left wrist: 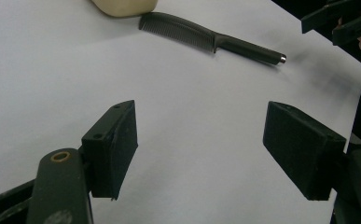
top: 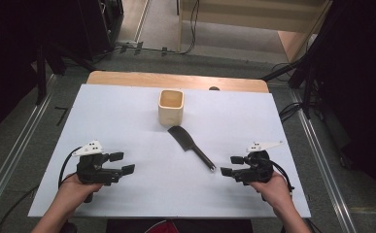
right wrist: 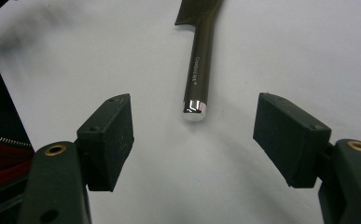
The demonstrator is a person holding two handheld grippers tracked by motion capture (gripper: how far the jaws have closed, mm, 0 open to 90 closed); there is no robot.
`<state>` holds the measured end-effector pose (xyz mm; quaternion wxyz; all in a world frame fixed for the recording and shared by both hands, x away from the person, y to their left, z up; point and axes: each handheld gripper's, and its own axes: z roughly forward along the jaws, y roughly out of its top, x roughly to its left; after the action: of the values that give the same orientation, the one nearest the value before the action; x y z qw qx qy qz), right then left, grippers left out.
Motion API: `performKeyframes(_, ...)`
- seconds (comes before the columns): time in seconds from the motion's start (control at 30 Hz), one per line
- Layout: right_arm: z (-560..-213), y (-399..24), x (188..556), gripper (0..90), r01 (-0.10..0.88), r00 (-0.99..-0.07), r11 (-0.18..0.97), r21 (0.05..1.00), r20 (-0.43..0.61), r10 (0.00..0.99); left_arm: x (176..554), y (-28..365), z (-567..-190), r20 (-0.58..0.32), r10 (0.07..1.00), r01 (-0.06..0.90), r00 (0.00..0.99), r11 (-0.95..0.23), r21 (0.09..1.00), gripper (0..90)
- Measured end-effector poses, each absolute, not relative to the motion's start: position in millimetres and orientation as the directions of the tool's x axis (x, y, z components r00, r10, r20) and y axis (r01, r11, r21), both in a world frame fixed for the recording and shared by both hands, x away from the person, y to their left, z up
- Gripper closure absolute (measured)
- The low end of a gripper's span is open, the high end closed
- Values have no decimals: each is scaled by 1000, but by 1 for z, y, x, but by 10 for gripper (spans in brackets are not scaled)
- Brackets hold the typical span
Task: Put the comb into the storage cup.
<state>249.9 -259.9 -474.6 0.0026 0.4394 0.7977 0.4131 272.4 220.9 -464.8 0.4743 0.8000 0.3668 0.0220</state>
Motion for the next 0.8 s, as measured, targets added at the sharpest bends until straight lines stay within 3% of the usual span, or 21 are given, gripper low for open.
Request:
performKeyframes(0.1, -476, -263, 246, 267, 701, -606, 261, 664, 361, 708, 273, 221, -465, -274, 622, 554, 733, -314, 771, 270)
performKeyframes(0.6, -483, -268, 242, 255, 712, -602, 260, 652, 375, 705, 277, 223, -467, -322, 592, 590, 739, -336, 734, 240)
performKeyframes(0.8, -480, -268, 247, 207, 717, -586, 246, 652, 374, 719, 278, 224, -467, -342, 584, 599, 736, -326, 731, 240)
